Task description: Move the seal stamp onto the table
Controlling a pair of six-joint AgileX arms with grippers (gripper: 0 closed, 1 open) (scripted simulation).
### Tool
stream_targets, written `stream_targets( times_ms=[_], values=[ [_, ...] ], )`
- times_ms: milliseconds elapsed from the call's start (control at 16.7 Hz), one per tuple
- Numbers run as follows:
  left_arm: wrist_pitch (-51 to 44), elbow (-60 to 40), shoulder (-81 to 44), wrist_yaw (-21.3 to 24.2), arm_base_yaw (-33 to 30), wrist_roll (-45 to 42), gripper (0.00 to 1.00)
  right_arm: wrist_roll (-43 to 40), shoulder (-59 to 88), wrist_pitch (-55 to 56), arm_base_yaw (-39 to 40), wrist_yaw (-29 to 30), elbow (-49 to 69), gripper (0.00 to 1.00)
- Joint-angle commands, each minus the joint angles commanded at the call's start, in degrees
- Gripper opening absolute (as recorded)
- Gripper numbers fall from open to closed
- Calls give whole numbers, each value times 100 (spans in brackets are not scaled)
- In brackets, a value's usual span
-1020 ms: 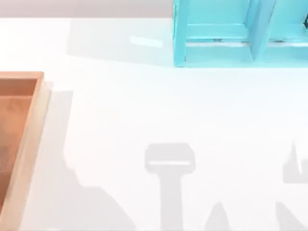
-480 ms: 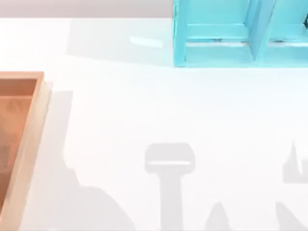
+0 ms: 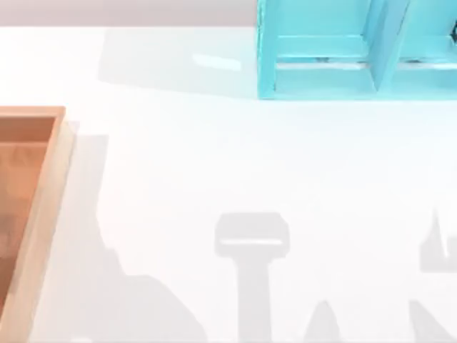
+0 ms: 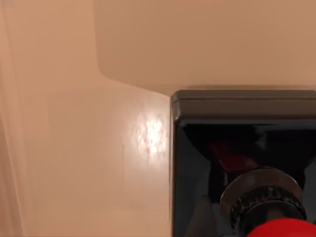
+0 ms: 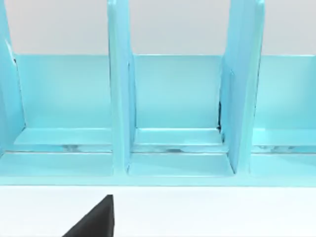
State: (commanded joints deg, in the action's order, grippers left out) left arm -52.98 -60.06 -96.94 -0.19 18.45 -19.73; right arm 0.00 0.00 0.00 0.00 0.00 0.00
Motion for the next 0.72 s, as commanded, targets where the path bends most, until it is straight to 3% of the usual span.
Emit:
stream_targets(
  times_ms=[180, 720],
  values=[
    [-578, -506, 58, -1, -501, 532, 0, 0, 0, 0, 0, 0, 0, 100],
    [-3212, -2511, 637, 0, -2901, 2903, 0, 0, 0, 0, 0, 0, 0, 100]
  ],
)
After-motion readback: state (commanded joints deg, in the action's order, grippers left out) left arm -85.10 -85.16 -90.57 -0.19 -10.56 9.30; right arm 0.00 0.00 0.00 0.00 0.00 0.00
